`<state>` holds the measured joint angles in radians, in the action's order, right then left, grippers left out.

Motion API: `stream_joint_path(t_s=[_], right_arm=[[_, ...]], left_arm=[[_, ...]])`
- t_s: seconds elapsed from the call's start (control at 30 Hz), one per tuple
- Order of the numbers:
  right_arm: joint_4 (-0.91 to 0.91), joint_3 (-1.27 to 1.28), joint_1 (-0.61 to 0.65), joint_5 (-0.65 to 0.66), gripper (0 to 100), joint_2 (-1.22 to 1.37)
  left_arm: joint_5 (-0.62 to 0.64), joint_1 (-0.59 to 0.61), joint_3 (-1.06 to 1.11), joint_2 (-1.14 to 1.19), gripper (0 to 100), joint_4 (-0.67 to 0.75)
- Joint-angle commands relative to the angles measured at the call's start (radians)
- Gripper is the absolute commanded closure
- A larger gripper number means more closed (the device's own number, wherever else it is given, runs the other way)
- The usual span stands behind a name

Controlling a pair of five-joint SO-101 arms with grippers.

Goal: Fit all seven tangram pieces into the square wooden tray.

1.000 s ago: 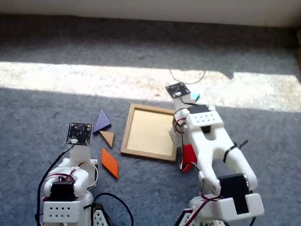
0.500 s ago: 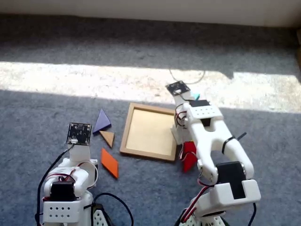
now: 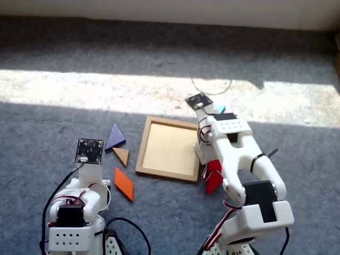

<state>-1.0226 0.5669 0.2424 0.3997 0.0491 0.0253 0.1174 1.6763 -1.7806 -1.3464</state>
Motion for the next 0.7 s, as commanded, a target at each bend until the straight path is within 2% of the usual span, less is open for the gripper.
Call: stream_joint_path(t_s=[0.0,0.33,0.67], right_arm=[[0.007,-0.042,0.018,0.021,77.6,-0.013],[0.005,-0.047,0.004,0.021,79.6,-0.042],[-0.071,-0.047,0.005,0.021,79.6,-0.266]], left_arm=[[-0.008,0.013,0.019,-0.039,99,-0.003],[-0.008,0.013,0.019,-0.039,99,-0.003],[-0.008,0.013,0.019,-0.039,99,-0.003]])
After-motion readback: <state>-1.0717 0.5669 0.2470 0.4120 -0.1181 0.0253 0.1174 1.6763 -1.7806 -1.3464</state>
